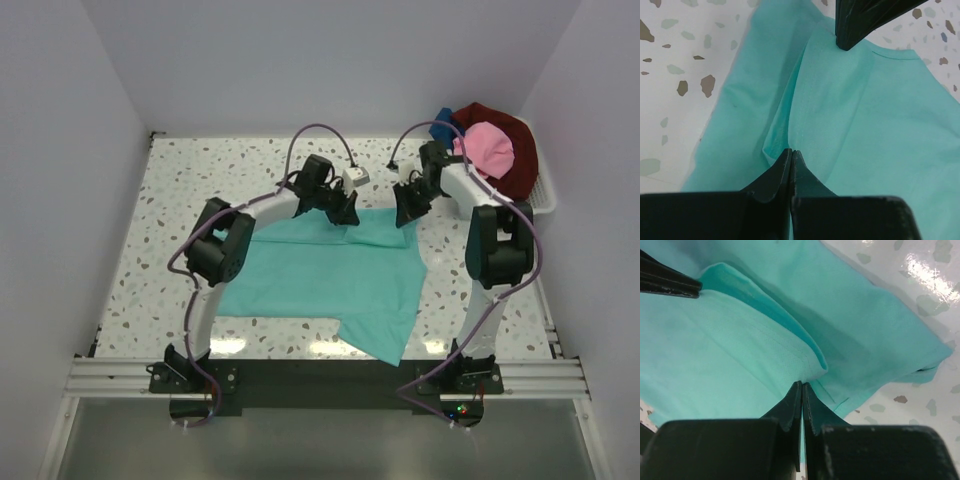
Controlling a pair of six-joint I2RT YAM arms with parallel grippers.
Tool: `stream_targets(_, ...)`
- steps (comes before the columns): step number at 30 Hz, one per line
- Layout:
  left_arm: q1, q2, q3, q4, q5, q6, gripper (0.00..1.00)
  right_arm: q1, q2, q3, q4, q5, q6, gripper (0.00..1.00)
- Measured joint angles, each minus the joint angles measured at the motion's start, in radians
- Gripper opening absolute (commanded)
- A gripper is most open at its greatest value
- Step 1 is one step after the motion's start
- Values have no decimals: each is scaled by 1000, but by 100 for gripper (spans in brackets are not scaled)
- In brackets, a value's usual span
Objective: Fold and stack the t-shirts
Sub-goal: Fold the tshirt
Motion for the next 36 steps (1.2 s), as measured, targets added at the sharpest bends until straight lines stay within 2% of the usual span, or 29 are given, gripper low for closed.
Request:
stream_targets(8,0,-63,-74,19,68,11,0,0,-72,-71,-32,-15,-89,0)
stream_targets(14,-5,-77,-147,21,104,30,0,0,-74,-110,-68,-42,-150,4)
stream_targets(17,-12,-83,-178,20,112,39,0,0,-74,-127,-85,-59,-177,13)
stream_targets(23,-25,-110,-206,3,123,69,9,0,-80,-167,-120,-71,-223,30)
stream_targets(27,-30,-147,-237,-32,130,115,15,0,-92,-174,-166,-89,-262,32)
stream_targets(33,-31,-204,-259,-151,135,242,24,0,-95,-143,-267,-141,-300,49)
stream_targets(36,-31,-228,-271,-188,132,303,25,0,-95,-105,-265,-158,-269,49)
